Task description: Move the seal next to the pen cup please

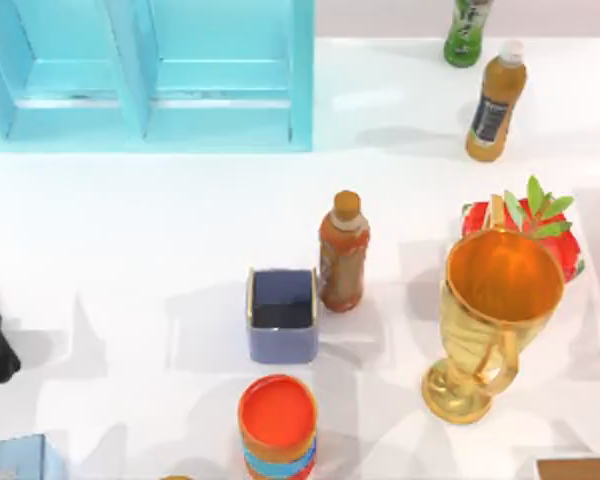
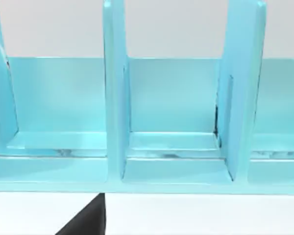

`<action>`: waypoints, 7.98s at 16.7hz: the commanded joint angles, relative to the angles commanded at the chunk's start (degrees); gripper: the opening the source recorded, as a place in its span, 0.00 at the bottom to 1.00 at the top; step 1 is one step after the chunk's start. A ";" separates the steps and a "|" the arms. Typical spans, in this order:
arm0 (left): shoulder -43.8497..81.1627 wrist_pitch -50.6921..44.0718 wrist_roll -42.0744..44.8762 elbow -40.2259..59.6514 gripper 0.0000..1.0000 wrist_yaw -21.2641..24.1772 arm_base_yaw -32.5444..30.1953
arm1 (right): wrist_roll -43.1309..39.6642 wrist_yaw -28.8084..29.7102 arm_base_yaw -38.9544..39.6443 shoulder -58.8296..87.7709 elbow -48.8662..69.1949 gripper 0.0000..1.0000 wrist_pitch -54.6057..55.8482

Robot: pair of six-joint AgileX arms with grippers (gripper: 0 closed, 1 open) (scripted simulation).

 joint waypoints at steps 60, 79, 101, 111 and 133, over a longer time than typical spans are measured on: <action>102.57 -50.61 9.60 63.15 0.47 0.04 8.26 | 0.00 0.00 0.00 0.00 0.00 1.00 0.00; 102.55 -54.82 5.77 67.40 0.00 0.06 4.40 | 0.00 0.00 0.00 0.00 0.00 1.00 0.00; 109.43 -72.03 -24.80 91.21 0.00 0.14 -26.20 | 0.00 0.00 0.00 0.00 0.00 1.00 0.00; 111.77 -67.78 -26.61 89.48 0.00 0.16 -27.99 | 0.00 0.00 0.00 0.00 0.00 1.00 0.00; 112.01 -66.29 -26.63 88.32 1.00 0.12 -28.12 | 0.00 0.00 0.00 0.00 0.00 1.00 0.00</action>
